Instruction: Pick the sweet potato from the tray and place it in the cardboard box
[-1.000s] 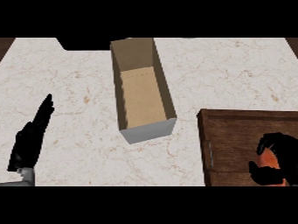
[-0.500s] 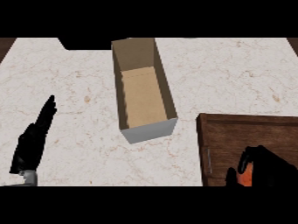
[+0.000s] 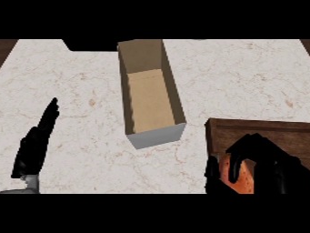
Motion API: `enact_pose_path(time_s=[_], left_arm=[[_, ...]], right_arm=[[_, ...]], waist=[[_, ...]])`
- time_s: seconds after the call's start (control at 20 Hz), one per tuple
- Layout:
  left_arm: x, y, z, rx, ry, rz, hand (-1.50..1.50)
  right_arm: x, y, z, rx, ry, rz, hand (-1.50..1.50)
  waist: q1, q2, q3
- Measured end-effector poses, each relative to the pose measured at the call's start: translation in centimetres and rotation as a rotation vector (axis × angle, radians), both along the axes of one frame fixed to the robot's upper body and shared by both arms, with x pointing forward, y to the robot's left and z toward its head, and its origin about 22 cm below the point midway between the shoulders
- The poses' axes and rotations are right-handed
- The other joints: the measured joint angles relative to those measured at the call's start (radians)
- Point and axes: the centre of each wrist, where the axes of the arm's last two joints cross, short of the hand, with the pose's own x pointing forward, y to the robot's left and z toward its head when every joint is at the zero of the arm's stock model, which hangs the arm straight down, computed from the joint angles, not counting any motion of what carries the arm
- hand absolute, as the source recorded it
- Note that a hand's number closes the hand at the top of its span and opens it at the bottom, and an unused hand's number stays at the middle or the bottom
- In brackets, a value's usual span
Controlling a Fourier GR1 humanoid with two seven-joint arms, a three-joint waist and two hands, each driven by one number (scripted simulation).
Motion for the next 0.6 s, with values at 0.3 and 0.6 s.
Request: enact_pose_path(time_s=[0.3,0.6], left_arm=[[-0.1,0.3,0.4,0.009,-0.002,-0.003,0.0],[0.2,-0.6,0.8,0.007,-0.001,-0.006,0.0]], right_arm=[[3.1,3.0,2.3,0.036,-0.082,0.095,1.5],[7.5,5.9,4.7,0.031,-0.085,0.127,1.5]], waist=[[0.005,0.002,0.0],[0.012,0.002,0.0]])
